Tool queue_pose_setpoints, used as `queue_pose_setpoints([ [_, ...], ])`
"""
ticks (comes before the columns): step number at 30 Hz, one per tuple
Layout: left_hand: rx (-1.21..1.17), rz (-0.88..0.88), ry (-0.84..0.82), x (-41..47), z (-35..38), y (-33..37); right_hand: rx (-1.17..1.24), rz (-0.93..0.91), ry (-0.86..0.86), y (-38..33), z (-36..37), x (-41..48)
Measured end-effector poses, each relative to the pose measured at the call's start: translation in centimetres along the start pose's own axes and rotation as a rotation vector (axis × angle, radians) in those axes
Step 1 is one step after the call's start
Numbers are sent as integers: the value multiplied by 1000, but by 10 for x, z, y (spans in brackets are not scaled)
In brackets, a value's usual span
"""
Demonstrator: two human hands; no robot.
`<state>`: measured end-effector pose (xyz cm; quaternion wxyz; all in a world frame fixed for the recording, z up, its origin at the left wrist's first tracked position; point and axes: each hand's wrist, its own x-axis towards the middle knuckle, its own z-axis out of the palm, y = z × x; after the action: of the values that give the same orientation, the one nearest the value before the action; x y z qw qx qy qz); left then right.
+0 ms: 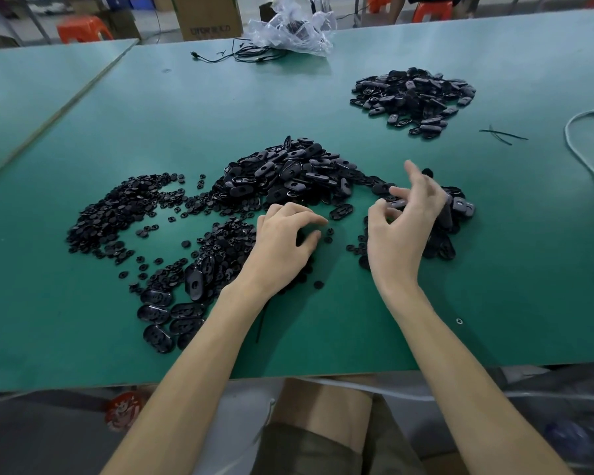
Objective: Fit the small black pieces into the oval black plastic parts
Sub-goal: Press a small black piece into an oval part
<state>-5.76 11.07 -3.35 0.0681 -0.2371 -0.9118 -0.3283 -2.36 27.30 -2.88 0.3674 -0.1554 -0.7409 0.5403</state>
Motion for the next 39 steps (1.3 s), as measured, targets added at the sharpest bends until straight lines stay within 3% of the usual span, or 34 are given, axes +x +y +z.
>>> queue_pose_setpoints([
  [6, 96, -147, 145, 1, 2, 0, -448, -231, -440, 5, 7, -4],
  [9, 158, -294, 184, 2, 2, -4, -635, -268, -553, 7, 10, -8],
  [18, 122, -289, 188, 0, 1, -7, -582, -240, -491, 9, 9, -8],
  [26, 36, -268, 180, 0, -1, -3, -361, -92, -369, 5, 8, -6],
  [39, 75, -323, 133, 2, -1, -7, -354, -48, -365, 9, 10, -6],
])
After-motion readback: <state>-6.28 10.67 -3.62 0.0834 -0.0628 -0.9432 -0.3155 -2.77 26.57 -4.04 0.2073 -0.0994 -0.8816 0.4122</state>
